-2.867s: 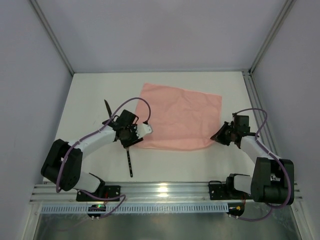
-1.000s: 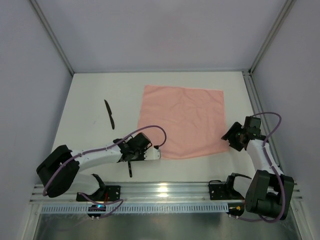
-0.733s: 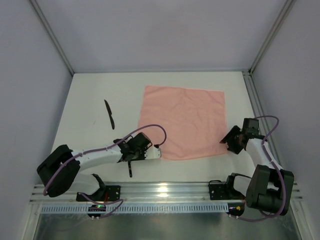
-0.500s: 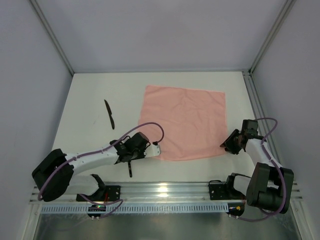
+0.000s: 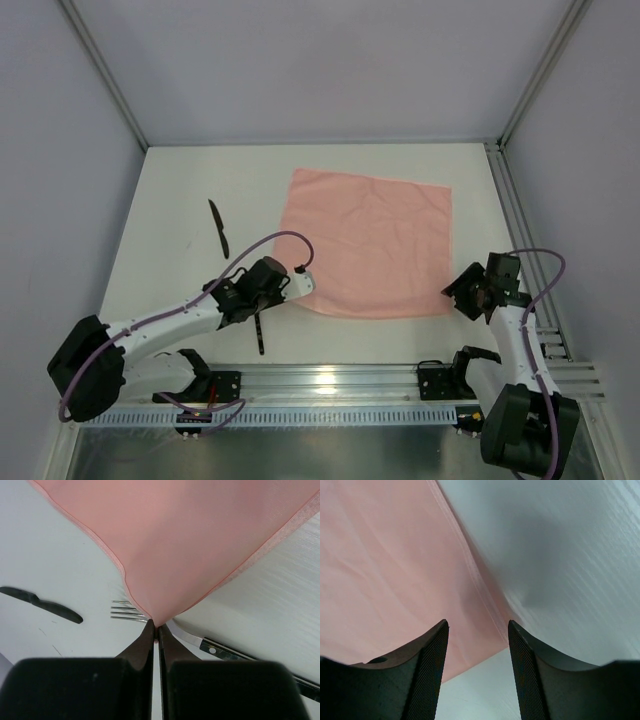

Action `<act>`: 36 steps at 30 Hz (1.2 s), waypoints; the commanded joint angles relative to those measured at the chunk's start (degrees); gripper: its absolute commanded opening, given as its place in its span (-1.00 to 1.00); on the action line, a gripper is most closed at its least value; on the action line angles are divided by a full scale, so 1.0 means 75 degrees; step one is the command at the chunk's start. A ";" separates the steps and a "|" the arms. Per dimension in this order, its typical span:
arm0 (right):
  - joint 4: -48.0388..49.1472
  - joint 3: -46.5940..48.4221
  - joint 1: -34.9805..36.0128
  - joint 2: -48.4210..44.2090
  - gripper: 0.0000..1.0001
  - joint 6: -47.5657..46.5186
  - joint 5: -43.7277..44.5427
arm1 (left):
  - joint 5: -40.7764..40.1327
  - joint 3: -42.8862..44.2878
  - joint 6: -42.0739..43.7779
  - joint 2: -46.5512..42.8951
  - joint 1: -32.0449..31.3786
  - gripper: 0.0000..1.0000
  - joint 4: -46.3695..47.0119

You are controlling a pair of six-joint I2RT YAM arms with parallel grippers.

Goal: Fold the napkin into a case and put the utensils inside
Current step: Pick up the flattened napkin from the center of the board, then fold and flatten the napkin at the center of the board.

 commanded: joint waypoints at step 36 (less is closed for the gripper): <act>-0.0914 0.3975 0.0483 0.1373 -0.93 -0.0124 -0.0547 | 0.0380 0.3875 -0.0165 0.0903 0.1914 -1.00 0.0181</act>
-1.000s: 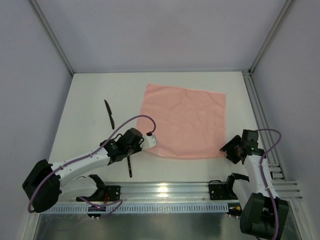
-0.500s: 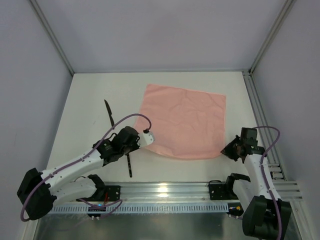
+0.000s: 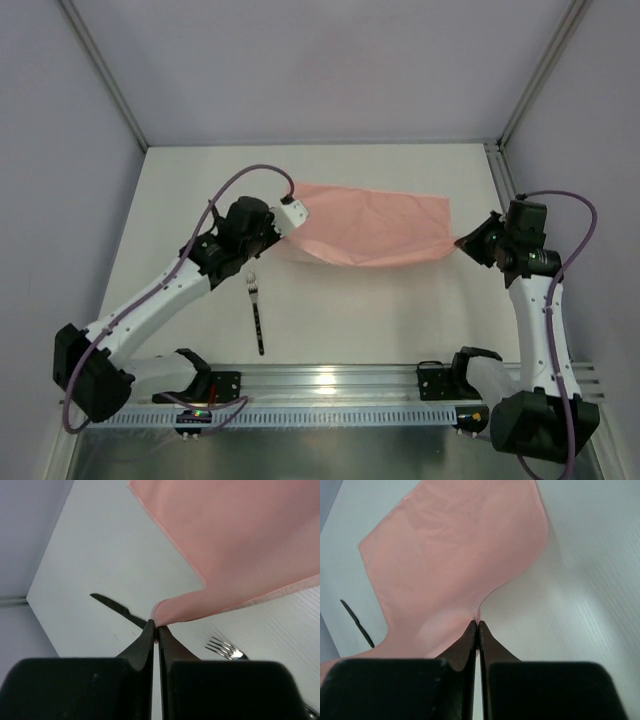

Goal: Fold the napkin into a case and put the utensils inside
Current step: Fold and flatten the napkin at the center of the board.

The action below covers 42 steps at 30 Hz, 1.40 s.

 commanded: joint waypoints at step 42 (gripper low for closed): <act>0.3048 0.2759 -0.0470 0.7447 -0.34 0.0895 -0.0269 | -0.0682 0.6555 0.0499 0.8552 0.1448 -0.32 0.1410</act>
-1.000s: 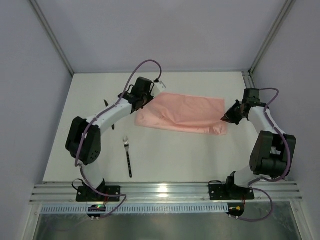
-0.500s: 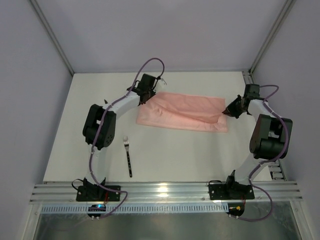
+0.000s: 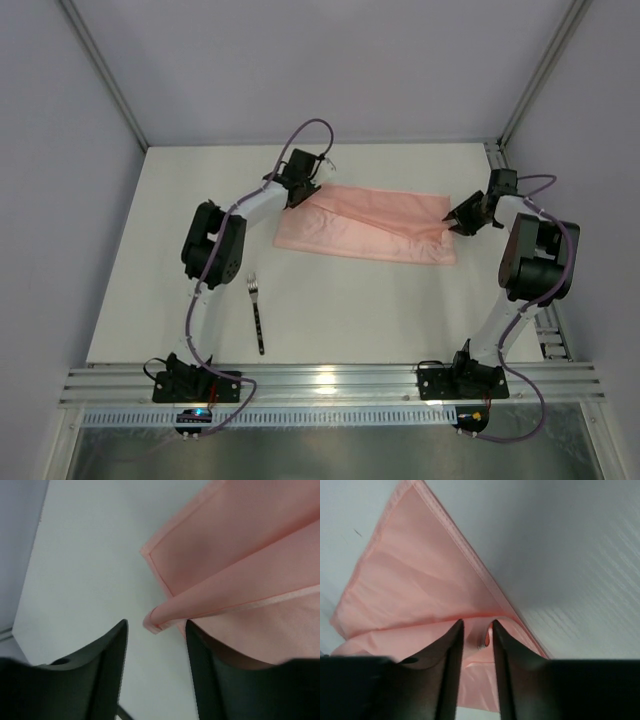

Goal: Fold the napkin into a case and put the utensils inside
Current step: Fold and flatten the napkin at the center of the board.

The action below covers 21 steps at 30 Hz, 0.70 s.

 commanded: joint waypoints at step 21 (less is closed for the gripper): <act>-0.1020 -0.1647 -0.0009 -0.2673 0.05 -0.1781 0.1354 | 0.1476 -0.3995 0.1850 -0.3157 -0.0415 0.37 -0.0744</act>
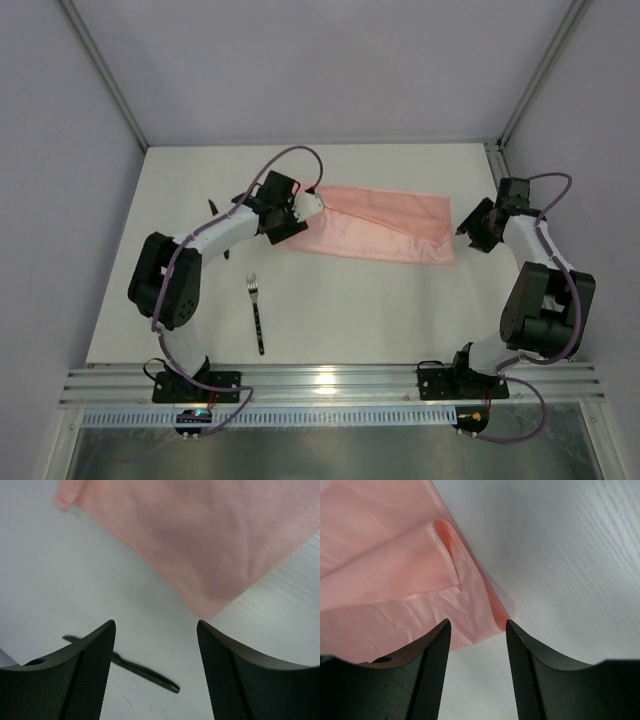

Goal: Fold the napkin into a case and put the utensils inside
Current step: Fold and flatten the napkin at the center of the board.

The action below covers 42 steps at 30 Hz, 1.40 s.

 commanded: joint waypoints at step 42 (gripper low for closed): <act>-0.0390 -0.2498 0.0617 -0.3387 -0.32 -0.0221 -0.0562 | 0.1740 -0.1380 -0.0251 -0.2899 0.1138 -0.13 -0.1369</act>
